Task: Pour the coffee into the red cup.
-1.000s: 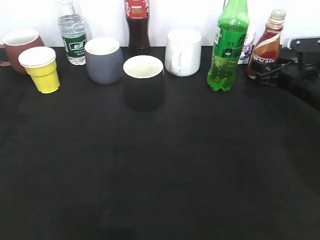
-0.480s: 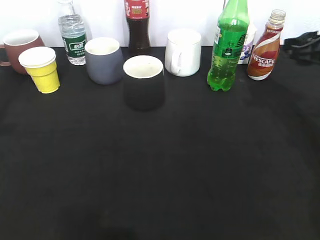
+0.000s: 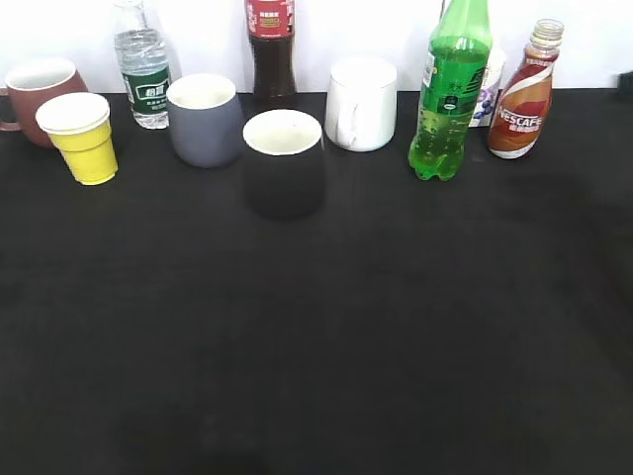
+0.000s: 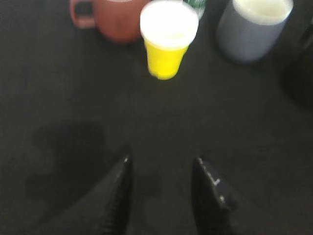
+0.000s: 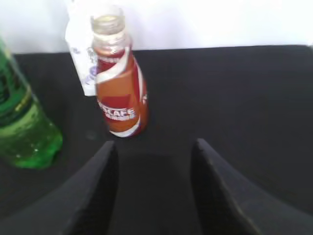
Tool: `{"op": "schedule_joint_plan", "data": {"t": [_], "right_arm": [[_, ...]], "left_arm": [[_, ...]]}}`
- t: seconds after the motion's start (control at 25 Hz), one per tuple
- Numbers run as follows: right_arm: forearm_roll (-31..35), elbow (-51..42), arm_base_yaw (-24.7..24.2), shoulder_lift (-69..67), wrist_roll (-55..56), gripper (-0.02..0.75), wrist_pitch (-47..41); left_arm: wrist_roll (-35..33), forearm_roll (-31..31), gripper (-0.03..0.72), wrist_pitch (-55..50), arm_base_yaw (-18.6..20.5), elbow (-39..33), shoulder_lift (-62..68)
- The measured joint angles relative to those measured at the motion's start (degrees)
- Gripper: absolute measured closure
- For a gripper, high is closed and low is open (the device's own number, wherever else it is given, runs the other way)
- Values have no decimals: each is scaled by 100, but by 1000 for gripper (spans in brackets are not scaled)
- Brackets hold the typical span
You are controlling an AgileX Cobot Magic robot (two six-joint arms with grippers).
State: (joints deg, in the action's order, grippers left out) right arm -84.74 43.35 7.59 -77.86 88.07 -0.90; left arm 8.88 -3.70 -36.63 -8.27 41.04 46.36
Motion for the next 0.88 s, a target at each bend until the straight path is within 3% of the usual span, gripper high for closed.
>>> {"op": "schedule_joint_plan", "data": {"t": [0.12,0.2,0.28,0.36,0.48,0.6,0.76,0.88], "right_arm": [[327,0,1102,278,-283,353,-649],[1996,26,1673,317,-1978,353,-1860],[4371,121,1742,494,-4338,353,-2415],[5574,154,1753,1054,-5660,316,-2625],[6498,158,1753,2068,-6830,172,-3611],[7227,158,1753,2910,-7681,157,-4704],[7651,-33,1759,4108,-8082,156,-5868],[7845,-689,1759,5102,-8401,156,-6092]], "left_arm": [[-50,-25,376,-539,0,6,-486],[-66,-20,376,-802,-7,6,-807],[-68,-1,365,-1059,-7,6,-1145],[-68,25,353,-1523,-7,6,-1477],[-73,338,287,-2339,-7,6,-1955],[-375,742,193,-3122,-7,6,-2352],[-674,731,179,-3319,-7,-4,-2999],[-802,731,179,-3318,-7,-282,-3326]]}}
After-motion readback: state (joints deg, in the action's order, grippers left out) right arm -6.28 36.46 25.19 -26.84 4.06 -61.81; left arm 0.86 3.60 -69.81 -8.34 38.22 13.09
